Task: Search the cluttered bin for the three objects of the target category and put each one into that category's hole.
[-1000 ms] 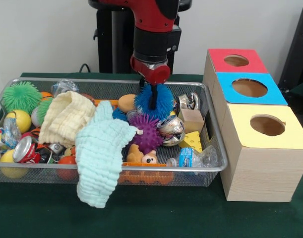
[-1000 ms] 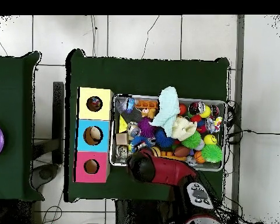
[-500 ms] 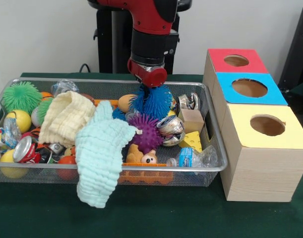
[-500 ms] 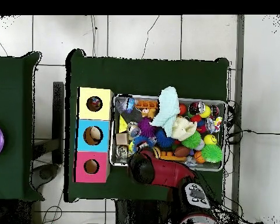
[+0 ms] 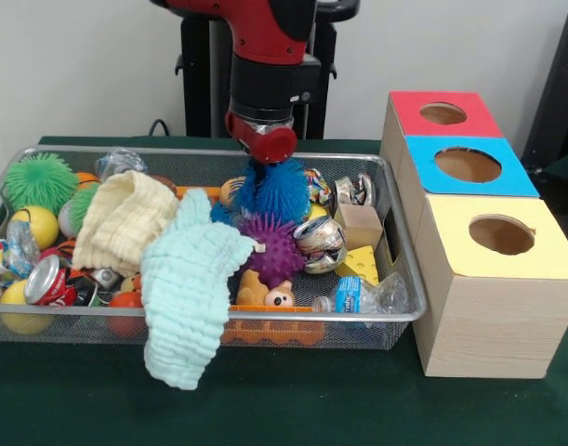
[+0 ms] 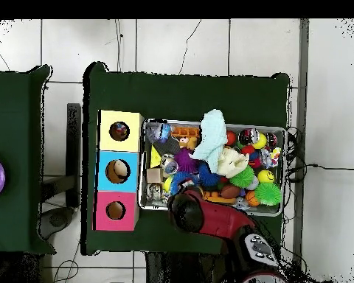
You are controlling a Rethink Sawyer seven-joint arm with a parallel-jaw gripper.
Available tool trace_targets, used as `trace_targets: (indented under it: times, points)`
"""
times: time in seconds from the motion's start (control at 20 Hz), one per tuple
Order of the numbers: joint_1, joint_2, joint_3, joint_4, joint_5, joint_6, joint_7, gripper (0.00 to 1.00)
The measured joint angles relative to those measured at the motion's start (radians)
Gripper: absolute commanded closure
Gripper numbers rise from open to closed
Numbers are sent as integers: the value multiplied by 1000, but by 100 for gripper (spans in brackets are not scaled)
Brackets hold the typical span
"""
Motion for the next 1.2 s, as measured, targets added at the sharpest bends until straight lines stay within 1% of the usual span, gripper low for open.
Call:
trace_targets:
  times: [0.1,0.25,0.3,0.35,0.55,0.6,0.7,0.8,0.85,0.95,1.1,1.2]
  points:
    - [-37,-8,18,3,-13,1,0,100]
    - [-127,-33,63,8,-54,32,-1,100]
    - [-143,-37,70,8,-60,40,-1,100]
    - [-224,-59,105,8,-93,98,-9,100]
    - [-357,-89,151,3,-140,217,-34,100]
    - [-432,-103,176,-4,-164,296,-59,100]
    - [-504,-117,202,-13,-188,379,-97,100]
    - [-540,-122,217,-18,-202,425,-124,100]
    - [-570,-126,232,-24,-217,461,-150,100]
    - [-607,-130,256,-36,-237,505,-194,100]
    - [-639,-132,300,-62,-262,537,-260,100]
    - [-644,-131,318,-75,-270,539,-284,100]
